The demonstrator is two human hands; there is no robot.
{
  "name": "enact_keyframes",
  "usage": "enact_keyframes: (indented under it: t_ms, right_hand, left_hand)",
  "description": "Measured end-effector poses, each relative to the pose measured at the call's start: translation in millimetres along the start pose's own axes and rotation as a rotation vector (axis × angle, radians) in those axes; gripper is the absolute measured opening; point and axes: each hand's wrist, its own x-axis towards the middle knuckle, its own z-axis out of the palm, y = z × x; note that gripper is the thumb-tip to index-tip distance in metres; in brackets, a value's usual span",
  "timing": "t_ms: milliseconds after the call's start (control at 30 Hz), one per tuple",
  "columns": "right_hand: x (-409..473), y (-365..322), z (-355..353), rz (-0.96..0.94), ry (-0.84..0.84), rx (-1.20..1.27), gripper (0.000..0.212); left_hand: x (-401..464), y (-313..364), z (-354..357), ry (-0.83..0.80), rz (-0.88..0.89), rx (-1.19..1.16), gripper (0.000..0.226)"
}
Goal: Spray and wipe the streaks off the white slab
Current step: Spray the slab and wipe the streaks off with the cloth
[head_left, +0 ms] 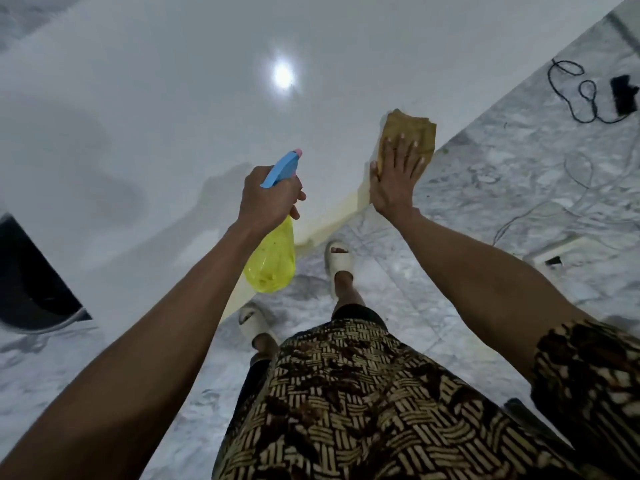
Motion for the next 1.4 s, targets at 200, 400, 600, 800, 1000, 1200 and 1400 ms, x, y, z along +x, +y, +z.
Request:
enact_keyframes:
  t_ms: [200,400,600,800,1000,1200,1400]
  right_hand:
    - [-71,-73,24,0.055,0.015,0.001,0.062]
    - [-146,-151,51,0.083,-0.002,0.003,0.061]
    - [-209,-211,71,0.055,-0.006,-0.006,0.062]
    - [-273,-264,93,-0.023,0.064,0.019,0.061]
    - [-331,-300,119,-0.105,0.072,0.071,0.061]
    - [-393,-349,137,-0.162,0.051,0.118,0.064]
    - [-444,-389,150,-0.2,0.035,0.153,0.061]
  left_hand:
    - [-46,-49,-77,-0.047,0.073,0.032,0.037]
    - [-88,-113,-155,-0.045,0.072,0.123,0.046]
    - [-122,-160,-213,0.007,0.002,0.083,0.05]
    - [-165,-191,-243,0.078,-0.016,-0.036,0.052]
    - [-211,-242,-252,0.14,-0.028,-0.09,0.056]
    - [-251,-271,-265,0.165,-0.04,-0.092,0.057]
    - [-281,-301,-304,0.196,-0.058,-0.047,0.042]
